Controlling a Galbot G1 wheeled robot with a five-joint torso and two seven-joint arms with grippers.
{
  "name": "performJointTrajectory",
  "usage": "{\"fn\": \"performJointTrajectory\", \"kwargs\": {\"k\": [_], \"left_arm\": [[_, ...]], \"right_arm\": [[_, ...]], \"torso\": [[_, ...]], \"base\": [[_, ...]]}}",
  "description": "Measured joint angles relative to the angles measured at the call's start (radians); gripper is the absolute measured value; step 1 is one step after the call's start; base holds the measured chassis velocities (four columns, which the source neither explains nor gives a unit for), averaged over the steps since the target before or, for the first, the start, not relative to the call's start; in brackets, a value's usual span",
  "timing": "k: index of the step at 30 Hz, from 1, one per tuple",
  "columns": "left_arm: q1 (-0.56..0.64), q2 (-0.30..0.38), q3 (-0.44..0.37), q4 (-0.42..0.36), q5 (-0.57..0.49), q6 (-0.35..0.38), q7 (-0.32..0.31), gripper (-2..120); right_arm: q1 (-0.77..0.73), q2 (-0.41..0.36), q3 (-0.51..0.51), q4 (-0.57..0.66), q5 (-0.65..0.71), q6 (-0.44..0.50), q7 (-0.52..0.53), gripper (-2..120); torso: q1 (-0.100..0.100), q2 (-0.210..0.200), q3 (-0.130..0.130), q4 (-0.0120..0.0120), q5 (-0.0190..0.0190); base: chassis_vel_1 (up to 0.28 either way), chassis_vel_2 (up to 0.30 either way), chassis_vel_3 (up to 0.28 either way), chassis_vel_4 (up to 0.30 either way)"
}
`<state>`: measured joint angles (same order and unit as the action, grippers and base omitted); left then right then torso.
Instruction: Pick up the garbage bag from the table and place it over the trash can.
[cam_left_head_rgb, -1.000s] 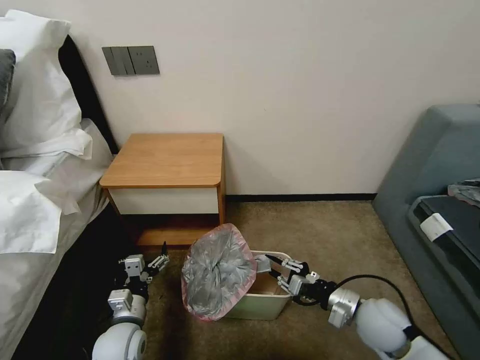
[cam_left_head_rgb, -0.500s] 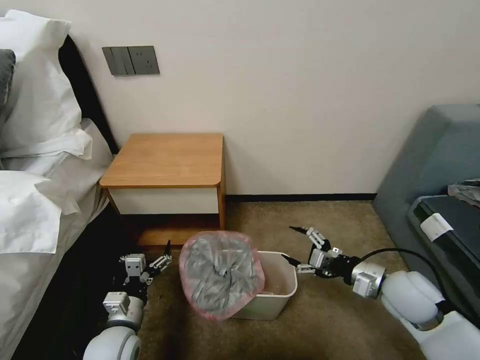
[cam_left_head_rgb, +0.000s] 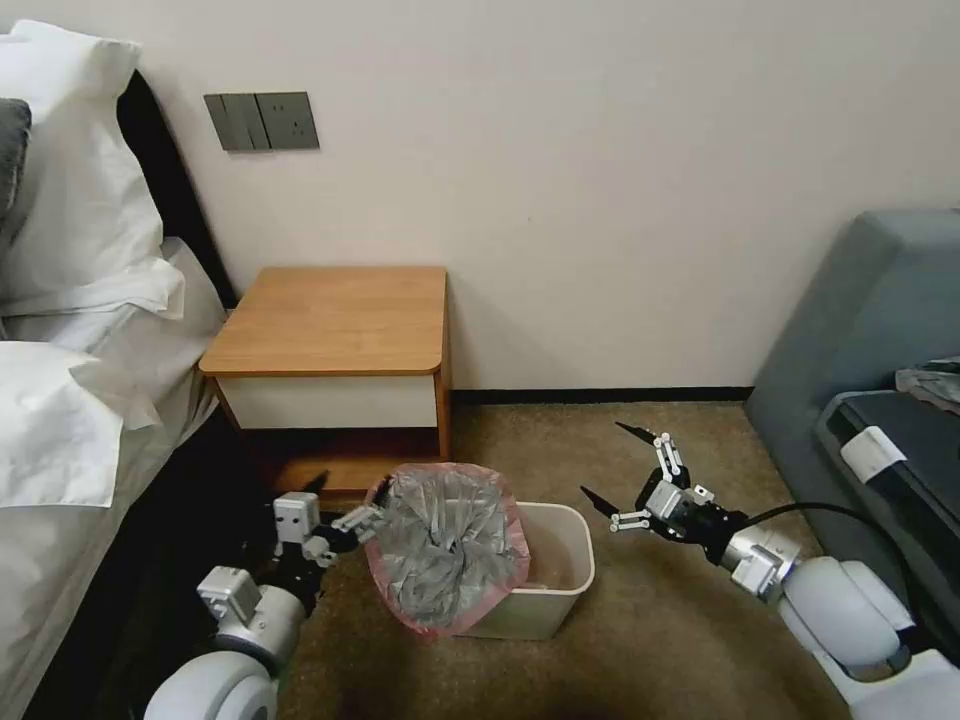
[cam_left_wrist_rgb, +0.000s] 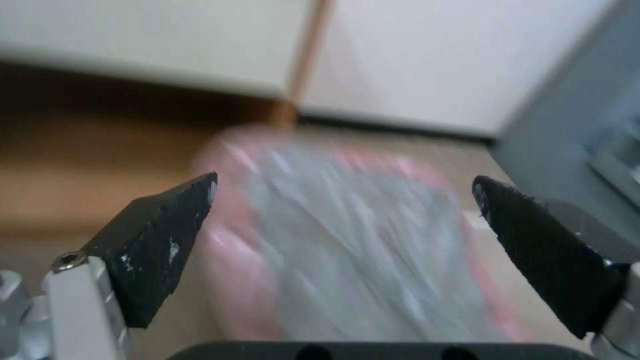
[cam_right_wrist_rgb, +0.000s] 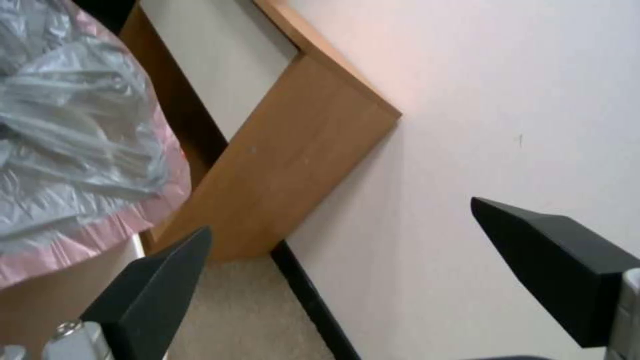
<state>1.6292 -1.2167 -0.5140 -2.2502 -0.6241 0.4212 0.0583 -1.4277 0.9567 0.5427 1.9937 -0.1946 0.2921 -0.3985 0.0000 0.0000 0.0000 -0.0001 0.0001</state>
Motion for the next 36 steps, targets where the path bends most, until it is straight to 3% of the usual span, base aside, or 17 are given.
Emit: {"fn": "performJointTrajectory", "kwargs": {"k": [2, 7, 14, 16, 21, 26, 33, 36], "left_arm": [[-0.005, -0.004, 0.015, 0.001, -0.036, 0.043, 0.010, 100], [-0.012, -0.023, 0.052, 0.038, -0.079, 0.060, 0.034, 100], [-0.026, -0.046, 0.089, 0.095, -0.084, -0.042, 0.038, 100], [-0.032, -0.053, 0.092, 0.094, -0.126, -0.055, 0.026, 100], [-0.050, -0.079, 0.095, 0.102, -0.227, -0.001, -0.037, 97], [-0.061, -0.099, 0.114, 0.135, -0.150, -0.030, -0.081, 97], [-0.075, -0.103, 0.111, 0.145, -0.095, -0.087, -0.085, 93], [-0.074, -0.109, 0.109, 0.130, -0.085, -0.068, -0.100, 90]], "right_arm": [[-0.007, 0.012, 0.000, 0.002, 0.000, 0.005, 0.002, 100], [-0.015, 0.030, -0.010, 0.009, -0.006, 0.007, 0.006, 100], [-0.025, 0.043, -0.031, 0.024, -0.031, 0.008, 0.005, 100], [-0.029, 0.048, -0.031, 0.024, -0.037, 0.013, 0.004, 100], [-0.034, 0.067, -0.037, 0.023, -0.048, 0.019, 0.004, 100], [-0.042, 0.075, -0.039, 0.026, -0.054, 0.020, 0.003, 100], [-0.049, 0.085, -0.039, 0.024, -0.063, 0.027, -0.001, 100], [-0.050, 0.091, -0.041, 0.022, -0.067, 0.029, -0.003, 100]], "torso": [[0.000, 0.000, 0.000, 0.0000, -0.0002], [0.000, 0.000, 0.000, -0.0001, -0.0001], [0.000, 0.000, 0.000, 0.0001, -0.0001], [0.000, 0.000, 0.000, 0.0001, -0.0001], [0.000, 0.000, 0.000, 0.0000, 0.0001], [0.000, 0.000, 0.000, 0.0001, -0.0001], [0.000, 0.000, 0.000, 0.0000, -0.0001], [0.000, 0.000, 0.000, 0.0000, 0.0000]], "base": [[0.000, 0.000, 0.000, 0.000], [0.000, 0.000, 0.000, 0.000], [0.000, 0.000, 0.000, 0.000], [0.000, 0.000, 0.000, 0.000], [0.000, 0.000, 0.000, 0.000], [0.000, 0.000, 0.000, 0.000], [0.000, 0.000, 0.000, 0.000], [0.000, 0.000, 0.000, 0.000]]}}
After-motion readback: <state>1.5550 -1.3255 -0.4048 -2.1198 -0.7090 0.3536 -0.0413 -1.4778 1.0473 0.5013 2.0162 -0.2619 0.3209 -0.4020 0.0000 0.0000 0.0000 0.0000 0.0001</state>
